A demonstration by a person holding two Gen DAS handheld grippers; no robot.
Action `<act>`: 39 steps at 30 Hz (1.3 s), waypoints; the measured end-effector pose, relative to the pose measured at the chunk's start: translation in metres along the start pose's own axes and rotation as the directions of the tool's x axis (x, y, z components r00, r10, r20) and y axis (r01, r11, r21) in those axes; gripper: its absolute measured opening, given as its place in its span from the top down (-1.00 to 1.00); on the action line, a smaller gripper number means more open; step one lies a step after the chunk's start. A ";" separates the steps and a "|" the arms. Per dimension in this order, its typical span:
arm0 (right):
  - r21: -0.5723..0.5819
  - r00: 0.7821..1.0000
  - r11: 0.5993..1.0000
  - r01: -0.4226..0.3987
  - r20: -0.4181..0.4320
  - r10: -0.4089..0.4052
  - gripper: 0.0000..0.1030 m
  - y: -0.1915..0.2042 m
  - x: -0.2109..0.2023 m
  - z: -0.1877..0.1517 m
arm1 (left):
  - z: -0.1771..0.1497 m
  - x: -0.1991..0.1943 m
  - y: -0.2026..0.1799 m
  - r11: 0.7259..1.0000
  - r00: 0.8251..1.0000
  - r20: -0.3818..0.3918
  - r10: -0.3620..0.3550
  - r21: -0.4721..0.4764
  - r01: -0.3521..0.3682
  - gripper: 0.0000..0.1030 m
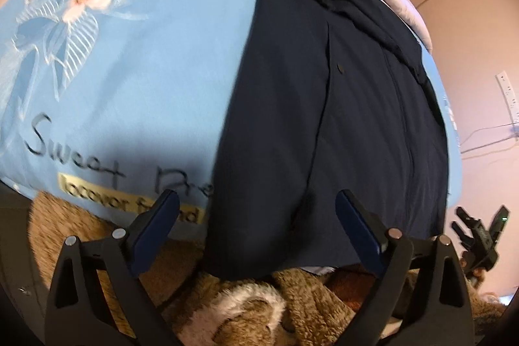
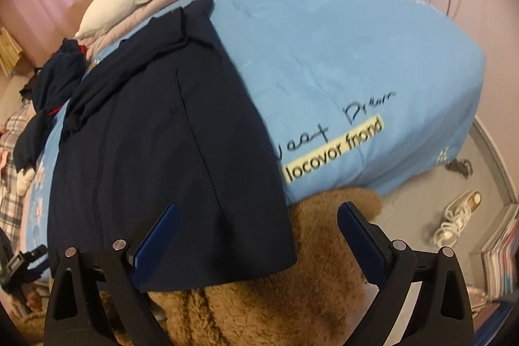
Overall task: Fold large clothes
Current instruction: 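Move both open tools to the jacket hem, then grasp the jacket hem with both tools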
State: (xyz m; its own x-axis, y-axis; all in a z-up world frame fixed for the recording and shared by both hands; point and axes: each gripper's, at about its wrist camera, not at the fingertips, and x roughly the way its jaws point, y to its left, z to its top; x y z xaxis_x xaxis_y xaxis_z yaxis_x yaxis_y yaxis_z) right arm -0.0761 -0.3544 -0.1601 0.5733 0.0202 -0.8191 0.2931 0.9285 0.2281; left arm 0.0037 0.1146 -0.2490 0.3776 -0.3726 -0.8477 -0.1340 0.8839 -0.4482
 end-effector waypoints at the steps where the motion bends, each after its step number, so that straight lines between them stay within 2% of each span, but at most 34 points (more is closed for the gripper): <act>1: 0.007 1.000 1.000 -0.028 -0.014 0.028 -0.88 -0.002 0.004 -0.001 | -0.001 0.003 0.000 1.000 1.000 -0.015 -0.018 -0.012 0.018 -0.84; 3: 0.042 0.997 0.997 -0.063 -0.045 0.065 -0.73 -0.006 0.012 -0.002 | -0.005 0.007 0.000 0.999 0.999 -0.032 -0.034 -0.020 0.033 -0.83; 6: 0.053 0.995 0.997 -0.061 -0.075 0.064 -0.57 -0.009 0.018 -0.001 | -0.008 0.008 -0.005 1.000 0.999 -0.029 -0.026 0.002 0.026 -0.82; 9: 0.040 0.993 0.997 -0.063 -0.093 0.066 -0.43 -0.007 0.021 -0.001 | -0.007 0.010 -0.006 0.998 0.997 -0.046 -0.060 -0.009 0.060 -0.78; 11: 0.033 0.992 0.997 -0.070 -0.107 0.073 -0.24 -0.006 0.023 -0.002 | -0.008 0.012 -0.006 0.997 0.995 -0.065 -0.075 -0.014 0.074 -0.78; 13: 0.020 0.990 0.997 -0.076 -0.119 0.078 -0.15 -0.006 0.025 -0.005 | -0.010 0.012 -0.008 0.997 0.995 -0.062 -0.075 -0.007 0.075 -0.77; 18: -0.017 0.984 0.996 -0.082 -0.160 0.079 -0.14 0.000 0.033 -0.007 | -0.011 0.011 -0.009 0.996 0.994 -0.069 -0.088 -0.017 0.087 -0.66; 21: -0.017 0.982 0.995 -0.101 -0.163 0.097 -0.03 -0.003 0.032 -0.005 | -0.013 0.009 -0.005 0.994 0.992 -0.067 -0.104 -0.047 0.101 -0.55; 24: -0.032 0.980 0.994 -0.105 -0.173 0.098 0.18 -0.005 0.033 -0.005 | -0.016 0.008 -0.004 0.993 0.992 -0.063 -0.110 -0.037 0.108 -0.47; 27: -0.042 0.975 0.989 -0.139 -0.181 0.129 0.51 -0.002 0.030 -0.006 | -0.019 0.008 -0.005 0.996 0.994 -0.068 -0.088 -0.021 0.087 -0.18; 29: -0.050 0.971 0.984 -0.170 -0.180 0.158 0.72 0.003 0.027 -0.006 | -0.018 0.010 -0.006 0.997 0.994 -0.079 -0.079 -0.015 0.078 0.54; 30: -0.052 0.970 0.984 -0.172 -0.182 0.160 0.74 0.006 0.026 -0.006 | -0.017 0.012 -0.006 0.996 0.992 -0.089 -0.087 -0.020 0.086 0.65; 32: -0.056 0.970 0.983 -0.173 -0.182 0.160 0.80 0.011 0.025 -0.003 | -0.015 0.010 -0.010 0.996 0.992 -0.088 -0.090 -0.032 0.087 0.77; 34: -0.048 0.966 0.978 -0.204 -0.173 0.193 0.82 0.017 0.023 0.000 | -0.012 0.005 -0.016 0.997 0.995 -0.071 -0.077 -0.018 0.076 0.81; 37: -0.056 0.958 0.963 -0.265 -0.132 0.256 0.83 0.025 0.006 0.008 | -0.005 -0.012 -0.028 0.993 0.993 -0.023 -0.117 0.005 0.117 0.82; 39: -0.052 0.949 0.951 -0.304 -0.102 0.298 0.83 0.028 -0.005 0.016 | 0.003 -0.027 -0.035 0.985 0.985 0.014 -0.173 0.013 0.173 0.83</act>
State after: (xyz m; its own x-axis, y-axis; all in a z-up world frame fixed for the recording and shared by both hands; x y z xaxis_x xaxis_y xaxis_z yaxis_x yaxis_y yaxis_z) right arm -0.0582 -0.3341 -0.1411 0.5534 0.3332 -0.7634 0.0653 0.8963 0.4386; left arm 0.0005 0.0948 -0.2093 0.4078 -0.5163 -0.7531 -0.0546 0.8095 -0.5845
